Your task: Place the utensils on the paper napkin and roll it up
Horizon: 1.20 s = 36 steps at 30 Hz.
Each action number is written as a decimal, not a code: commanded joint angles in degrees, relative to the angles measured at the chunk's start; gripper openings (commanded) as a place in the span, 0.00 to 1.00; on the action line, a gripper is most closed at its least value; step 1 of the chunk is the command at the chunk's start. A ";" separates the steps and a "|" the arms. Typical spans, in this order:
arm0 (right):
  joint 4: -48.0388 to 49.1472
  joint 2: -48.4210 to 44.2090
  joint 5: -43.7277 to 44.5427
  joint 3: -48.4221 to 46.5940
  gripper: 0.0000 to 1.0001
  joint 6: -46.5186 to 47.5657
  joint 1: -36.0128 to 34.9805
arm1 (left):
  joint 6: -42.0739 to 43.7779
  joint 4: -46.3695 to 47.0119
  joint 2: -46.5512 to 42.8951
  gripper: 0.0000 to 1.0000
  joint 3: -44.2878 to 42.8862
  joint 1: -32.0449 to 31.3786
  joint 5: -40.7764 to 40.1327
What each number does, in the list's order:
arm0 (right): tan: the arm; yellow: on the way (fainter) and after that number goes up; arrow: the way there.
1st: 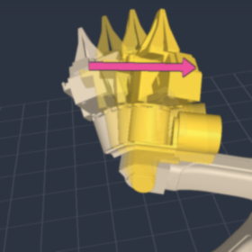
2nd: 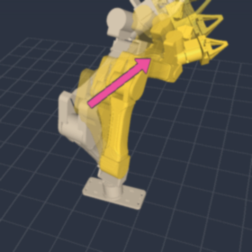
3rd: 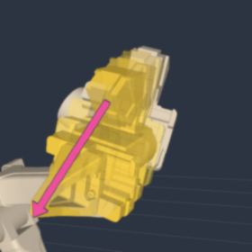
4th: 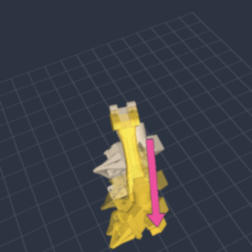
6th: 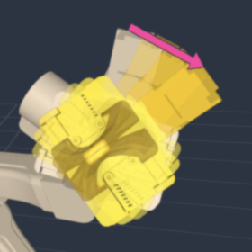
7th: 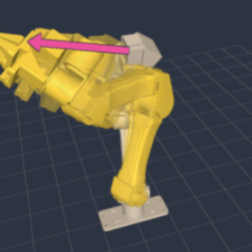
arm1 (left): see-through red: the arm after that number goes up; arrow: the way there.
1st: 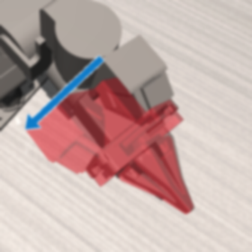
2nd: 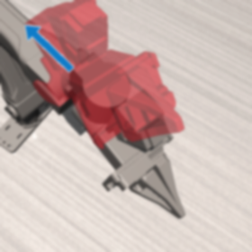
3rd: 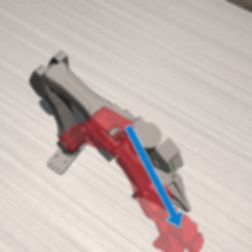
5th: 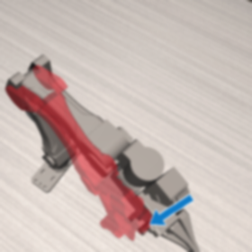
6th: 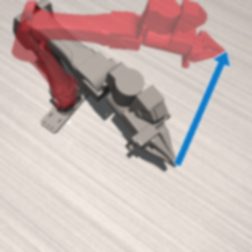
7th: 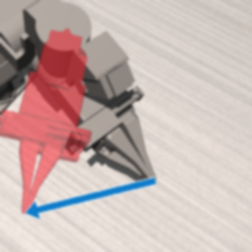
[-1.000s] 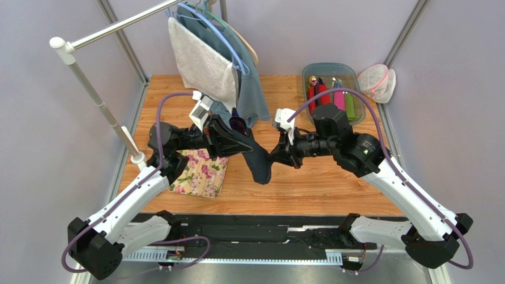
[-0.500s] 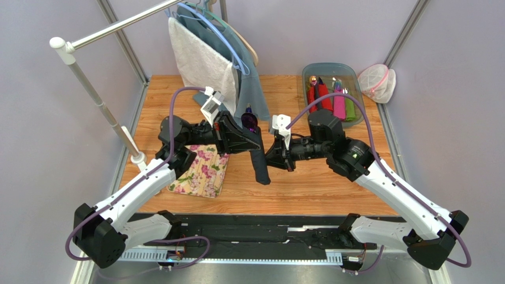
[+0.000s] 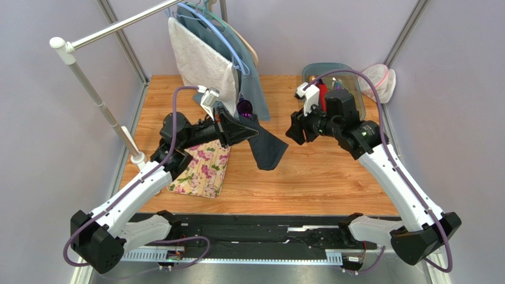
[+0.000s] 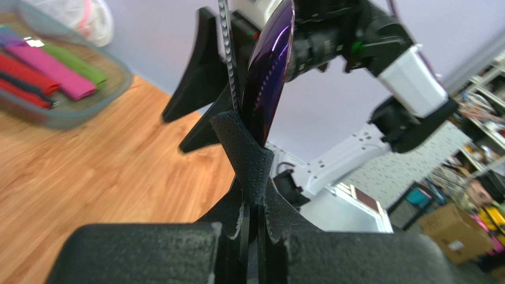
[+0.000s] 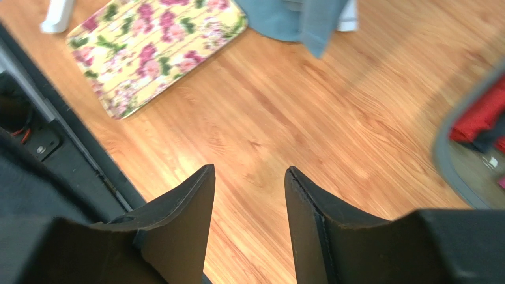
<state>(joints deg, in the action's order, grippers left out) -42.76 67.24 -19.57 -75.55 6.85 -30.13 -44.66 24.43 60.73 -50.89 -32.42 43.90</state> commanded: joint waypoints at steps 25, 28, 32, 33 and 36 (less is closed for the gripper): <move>9.71 4.03 2.70 -4.26 0.74 -15.72 -11.97 | 1.78 -20.30 1.41 0.00 -6.15 0.61 -22.01; 11.65 5.26 1.47 -3.55 0.74 -15.47 -12.14 | 0.37 -18.28 1.67 0.00 -6.06 0.61 -21.05; 13.49 6.49 0.42 -2.85 0.75 -15.38 -12.15 | -1.91 -15.38 1.85 0.00 -5.36 0.61 -18.86; 13.76 6.67 0.15 -2.68 0.75 -15.29 -12.15 | -2.27 -13.46 1.94 0.00 -5.18 0.61 -18.24; 14.55 6.94 -0.99 -2.06 0.76 -15.03 -12.14 | -3.23 -10.64 1.85 0.00 -4.57 0.61 -16.39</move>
<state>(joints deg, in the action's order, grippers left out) -32.88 74.19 -18.61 -78.02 -7.75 -41.98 -44.77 4.21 63.22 -54.06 -32.05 24.08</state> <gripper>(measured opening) 0.759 0.030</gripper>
